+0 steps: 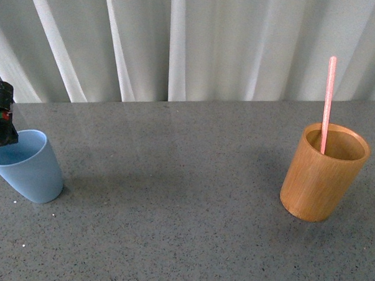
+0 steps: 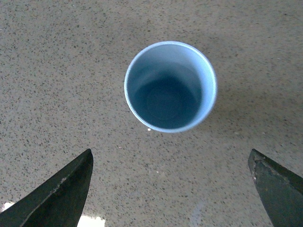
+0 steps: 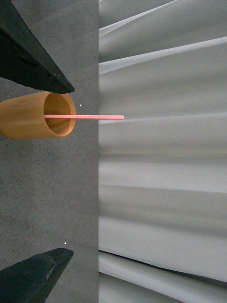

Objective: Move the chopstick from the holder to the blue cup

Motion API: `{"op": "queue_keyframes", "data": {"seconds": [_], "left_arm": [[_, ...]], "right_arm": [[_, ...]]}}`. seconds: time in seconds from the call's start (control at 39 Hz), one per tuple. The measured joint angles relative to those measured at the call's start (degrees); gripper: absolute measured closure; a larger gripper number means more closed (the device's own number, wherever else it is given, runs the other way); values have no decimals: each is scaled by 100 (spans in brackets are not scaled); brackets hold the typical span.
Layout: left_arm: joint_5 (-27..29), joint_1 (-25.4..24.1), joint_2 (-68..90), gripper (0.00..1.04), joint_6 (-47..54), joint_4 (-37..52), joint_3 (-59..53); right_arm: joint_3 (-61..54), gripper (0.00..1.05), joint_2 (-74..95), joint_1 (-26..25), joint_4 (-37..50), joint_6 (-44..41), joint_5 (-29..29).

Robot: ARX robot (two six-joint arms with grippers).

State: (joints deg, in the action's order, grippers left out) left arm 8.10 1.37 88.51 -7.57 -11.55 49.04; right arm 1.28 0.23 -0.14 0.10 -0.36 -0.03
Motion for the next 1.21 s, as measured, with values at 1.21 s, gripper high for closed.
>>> {"op": "queue_keyframes", "data": {"seconds": [1.21], "left_arm": [[81,-393,2345,7,-31,192,1384]], "right_arm": [[0,10,0,0,0,0,0]]}}
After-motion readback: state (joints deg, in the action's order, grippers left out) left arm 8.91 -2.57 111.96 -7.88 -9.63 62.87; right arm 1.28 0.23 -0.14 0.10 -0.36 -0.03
